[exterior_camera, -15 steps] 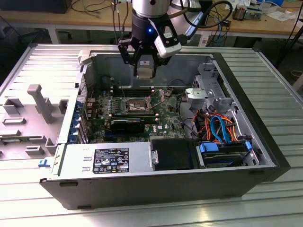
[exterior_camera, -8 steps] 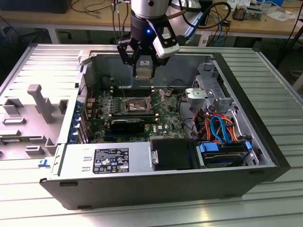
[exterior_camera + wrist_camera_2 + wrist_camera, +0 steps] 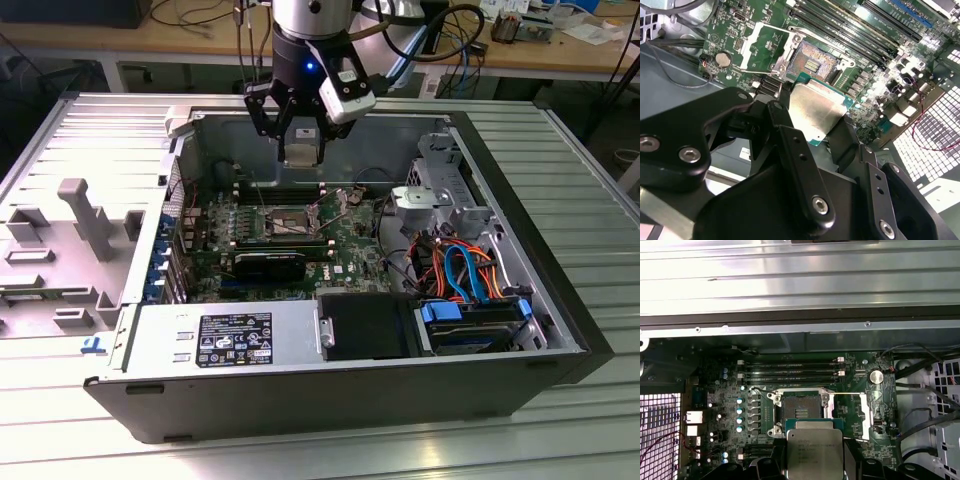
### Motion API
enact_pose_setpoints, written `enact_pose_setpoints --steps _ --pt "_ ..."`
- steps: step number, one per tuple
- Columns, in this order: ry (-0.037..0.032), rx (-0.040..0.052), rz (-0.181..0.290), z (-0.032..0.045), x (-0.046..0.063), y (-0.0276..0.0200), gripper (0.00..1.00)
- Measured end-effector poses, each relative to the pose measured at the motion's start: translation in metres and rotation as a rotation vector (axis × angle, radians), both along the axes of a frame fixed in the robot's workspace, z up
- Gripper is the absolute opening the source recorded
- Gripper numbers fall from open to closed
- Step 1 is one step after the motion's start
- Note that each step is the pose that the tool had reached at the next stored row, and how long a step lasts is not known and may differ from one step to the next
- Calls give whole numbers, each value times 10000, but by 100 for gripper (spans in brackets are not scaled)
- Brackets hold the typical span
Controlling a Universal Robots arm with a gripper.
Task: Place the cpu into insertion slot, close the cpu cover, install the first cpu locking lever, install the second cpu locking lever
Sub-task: 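Place the cpu into insertion slot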
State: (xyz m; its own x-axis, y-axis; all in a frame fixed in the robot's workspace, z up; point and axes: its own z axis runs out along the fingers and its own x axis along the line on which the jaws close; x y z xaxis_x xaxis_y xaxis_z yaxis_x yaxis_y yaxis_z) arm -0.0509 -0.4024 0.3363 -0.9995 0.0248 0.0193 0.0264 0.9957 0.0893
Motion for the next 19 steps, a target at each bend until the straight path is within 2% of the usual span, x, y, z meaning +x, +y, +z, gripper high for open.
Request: enact_pose_setpoints --steps 9,19 --pt "0 0 -296 -4 0 0 55" --pt "0 1 -419 -11 0 0 55"
